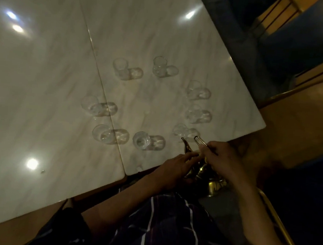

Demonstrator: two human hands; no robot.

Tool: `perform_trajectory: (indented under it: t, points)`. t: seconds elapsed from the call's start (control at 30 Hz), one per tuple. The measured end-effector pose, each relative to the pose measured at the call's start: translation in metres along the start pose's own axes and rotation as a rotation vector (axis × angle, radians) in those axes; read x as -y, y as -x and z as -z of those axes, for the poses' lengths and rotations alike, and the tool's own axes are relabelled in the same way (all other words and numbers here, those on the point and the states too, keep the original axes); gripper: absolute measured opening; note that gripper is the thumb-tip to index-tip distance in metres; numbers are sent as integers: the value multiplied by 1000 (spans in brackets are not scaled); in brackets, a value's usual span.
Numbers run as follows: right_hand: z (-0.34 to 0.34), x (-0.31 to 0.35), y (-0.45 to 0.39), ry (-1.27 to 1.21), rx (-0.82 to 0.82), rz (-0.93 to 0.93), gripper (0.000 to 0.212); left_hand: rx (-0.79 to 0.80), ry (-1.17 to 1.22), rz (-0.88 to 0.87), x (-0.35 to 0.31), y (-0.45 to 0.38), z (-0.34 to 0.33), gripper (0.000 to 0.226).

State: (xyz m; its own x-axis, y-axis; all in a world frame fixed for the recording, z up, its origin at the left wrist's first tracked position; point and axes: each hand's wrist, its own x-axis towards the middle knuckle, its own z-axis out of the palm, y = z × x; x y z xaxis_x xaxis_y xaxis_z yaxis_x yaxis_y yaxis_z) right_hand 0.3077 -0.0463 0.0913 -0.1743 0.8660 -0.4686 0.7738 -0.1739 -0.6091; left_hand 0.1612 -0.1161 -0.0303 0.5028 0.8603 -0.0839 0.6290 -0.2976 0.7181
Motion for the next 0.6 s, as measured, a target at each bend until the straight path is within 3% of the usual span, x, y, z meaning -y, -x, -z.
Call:
perform_trajectory:
  t: [0.6]
  points:
    - [61,-1,-7,57,-11,15,29,-41,-7,-91,-39,-41,20,86]
